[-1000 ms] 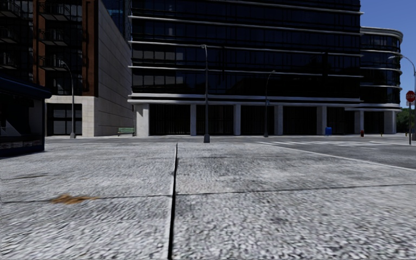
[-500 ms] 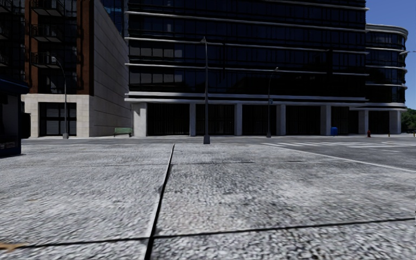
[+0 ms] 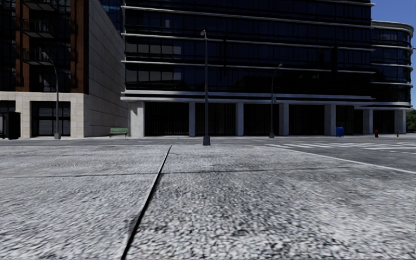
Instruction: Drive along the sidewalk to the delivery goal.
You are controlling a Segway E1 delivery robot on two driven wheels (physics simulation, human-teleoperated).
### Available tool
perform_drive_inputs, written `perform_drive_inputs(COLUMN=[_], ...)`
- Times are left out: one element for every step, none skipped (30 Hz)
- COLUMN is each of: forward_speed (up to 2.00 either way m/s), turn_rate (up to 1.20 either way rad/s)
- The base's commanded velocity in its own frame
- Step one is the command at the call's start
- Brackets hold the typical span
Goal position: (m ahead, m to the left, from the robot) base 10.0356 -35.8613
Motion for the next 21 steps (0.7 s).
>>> perform_drive_inputs(forward_speed=[2.0,2.0,2.0,2.0,2.0,2.0,2.0,2.0,2.0,2.0,2.0,2.0,2.0,2.0,2.0,2.0,2.0,2.0,2.0,2.0,2.0], turn_rate=[0.0,0.0,0.0,0.0,0.0,0.0,0.0,0.0,0.0,0.0,0.0,0.0,0.0,0.0,0.0,0.0,0.0,0.0,0.0,0.0,0.0])
